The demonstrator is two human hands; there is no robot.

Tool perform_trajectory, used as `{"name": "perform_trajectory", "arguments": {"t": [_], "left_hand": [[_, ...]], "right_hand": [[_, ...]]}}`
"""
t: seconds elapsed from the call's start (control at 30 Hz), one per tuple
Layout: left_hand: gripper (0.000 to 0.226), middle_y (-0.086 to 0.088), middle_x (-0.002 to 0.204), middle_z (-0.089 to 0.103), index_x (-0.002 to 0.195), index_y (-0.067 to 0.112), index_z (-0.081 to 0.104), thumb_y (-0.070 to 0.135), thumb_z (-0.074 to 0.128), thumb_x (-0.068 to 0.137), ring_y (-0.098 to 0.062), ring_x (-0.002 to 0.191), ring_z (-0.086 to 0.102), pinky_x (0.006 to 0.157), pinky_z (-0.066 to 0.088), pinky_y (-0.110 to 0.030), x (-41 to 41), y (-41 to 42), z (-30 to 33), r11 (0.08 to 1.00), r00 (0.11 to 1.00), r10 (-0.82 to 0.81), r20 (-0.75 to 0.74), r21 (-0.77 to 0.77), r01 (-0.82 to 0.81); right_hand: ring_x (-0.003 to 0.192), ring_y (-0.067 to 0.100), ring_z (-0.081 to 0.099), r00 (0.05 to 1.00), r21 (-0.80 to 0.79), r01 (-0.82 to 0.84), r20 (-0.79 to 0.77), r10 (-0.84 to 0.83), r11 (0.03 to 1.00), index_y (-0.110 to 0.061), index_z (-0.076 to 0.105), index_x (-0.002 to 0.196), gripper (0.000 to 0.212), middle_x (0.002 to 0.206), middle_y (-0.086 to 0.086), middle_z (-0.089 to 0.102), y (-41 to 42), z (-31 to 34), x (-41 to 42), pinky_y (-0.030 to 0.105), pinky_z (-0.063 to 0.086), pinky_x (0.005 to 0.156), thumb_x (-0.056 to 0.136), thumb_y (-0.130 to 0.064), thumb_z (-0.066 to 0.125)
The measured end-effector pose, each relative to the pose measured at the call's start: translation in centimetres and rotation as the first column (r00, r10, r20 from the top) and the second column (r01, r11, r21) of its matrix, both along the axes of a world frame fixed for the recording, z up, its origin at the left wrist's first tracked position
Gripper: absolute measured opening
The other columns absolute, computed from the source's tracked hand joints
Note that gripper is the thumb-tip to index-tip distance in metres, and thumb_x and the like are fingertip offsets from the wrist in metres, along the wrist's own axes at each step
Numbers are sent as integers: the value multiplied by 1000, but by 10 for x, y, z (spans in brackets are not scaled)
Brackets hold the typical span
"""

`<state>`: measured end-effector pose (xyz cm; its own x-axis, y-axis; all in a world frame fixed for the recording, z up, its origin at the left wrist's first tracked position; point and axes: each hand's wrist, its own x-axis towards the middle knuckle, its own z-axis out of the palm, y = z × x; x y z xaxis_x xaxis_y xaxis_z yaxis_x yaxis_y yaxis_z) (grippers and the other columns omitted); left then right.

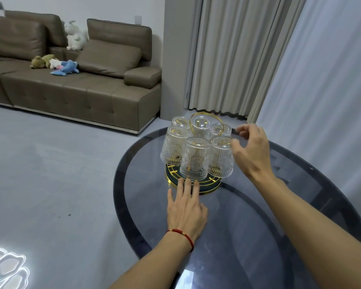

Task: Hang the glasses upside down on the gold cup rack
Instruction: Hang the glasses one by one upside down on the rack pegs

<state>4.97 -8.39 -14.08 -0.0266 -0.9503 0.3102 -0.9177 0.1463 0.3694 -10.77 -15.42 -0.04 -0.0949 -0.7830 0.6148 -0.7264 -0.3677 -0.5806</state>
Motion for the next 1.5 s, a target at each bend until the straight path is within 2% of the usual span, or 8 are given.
{"name": "perform_trajectory", "arguments": {"t": [0.2, 0.33, 0.57, 0.83, 0.93, 1.07, 1.2, 1.5], "left_hand": [[64, -12, 163, 25, 154, 16, 26, 33, 41, 94, -31, 153, 12, 121, 20, -53, -1, 1, 1, 1000, 1000, 5, 11, 21, -5], [63, -12, 164, 23, 155, 18, 24, 34, 38, 96, -30, 153, 11, 121, 20, -53, 0, 1, 2, 999, 1000, 14, 22, 31, -14], [62, -12, 163, 21, 155, 18, 22, 35, 36, 97, -30, 153, 9, 121, 21, -52, 0, 1, 3, 999, 999, 16, 45, 44, -18], [63, -12, 164, 22, 156, 18, 22, 36, 37, 97, -30, 153, 10, 121, 21, -51, 1, 1, 5, 998, 999, 19, 50, 57, -22], [63, -12, 164, 22, 155, 19, 22, 36, 37, 97, -30, 153, 10, 121, 22, -51, 1, 1, 5, 998, 998, 21, 53, 62, -24], [63, -12, 165, 21, 156, 19, 21, 36, 37, 97, -30, 153, 10, 121, 21, -51, 1, 0, 5, 997, 998, 23, 51, 67, -27], [63, -11, 165, 20, 156, 19, 21, 37, 38, 97, -29, 153, 10, 122, 21, -51, 1, 0, 4, 997, 998, 26, 51, 67, -29], [62, -12, 163, 23, 154, 18, 25, 35, 39, 96, -30, 153, 11, 121, 22, -51, 0, 1, 6, 998, 999, 22, 43, 60, -25]], "right_hand": [[114, 11, 49, 966, 178, -205, -123, 229, 962, -19, 52, 130, 56, 126, -1, 49, 0, -19, 0, 23, 38, 96, 85, -42, 75], [118, 11, 52, 971, 138, -202, -99, 216, 970, -22, 52, 131, 58, 128, -2, 53, -6, -20, 0, 30, 44, 102, 84, -43, 78], [112, 15, 59, 971, 133, -186, -123, 203, 974, -28, 61, 127, 49, 123, -2, 60, 2, -17, -22, 43, 54, 96, 85, -47, 77], [125, 17, 56, 942, 109, -196, -256, 218, 974, -18, 61, 138, 53, 135, 3, 61, 8, -17, -25, 41, 48, 107, 91, -39, 75], [131, 18, 52, 929, 117, -207, -286, 232, 971, -22, 54, 145, 60, 143, 3, 55, 8, -15, -29, 33, 42, 109, 92, -47, 70], [142, 20, 41, 899, 180, -198, -359, 252, 963, -34, 52, 147, 60, 156, 4, 42, 8, -13, -32, 40, 37, 113, 94, -63, 54], [143, 21, 40, 898, 188, -200, -358, 257, 962, -39, 56, 142, 60, 155, 3, 43, 10, -10, -37, 45, 39, 114, 93, -71, 41], [139, 17, 44, 899, 227, -212, -335, 281, 951, -37, 61, 139, 51, 149, 0, 48, 12, -3, -43, 41, 42, 110, 99, -61, 39]]}}
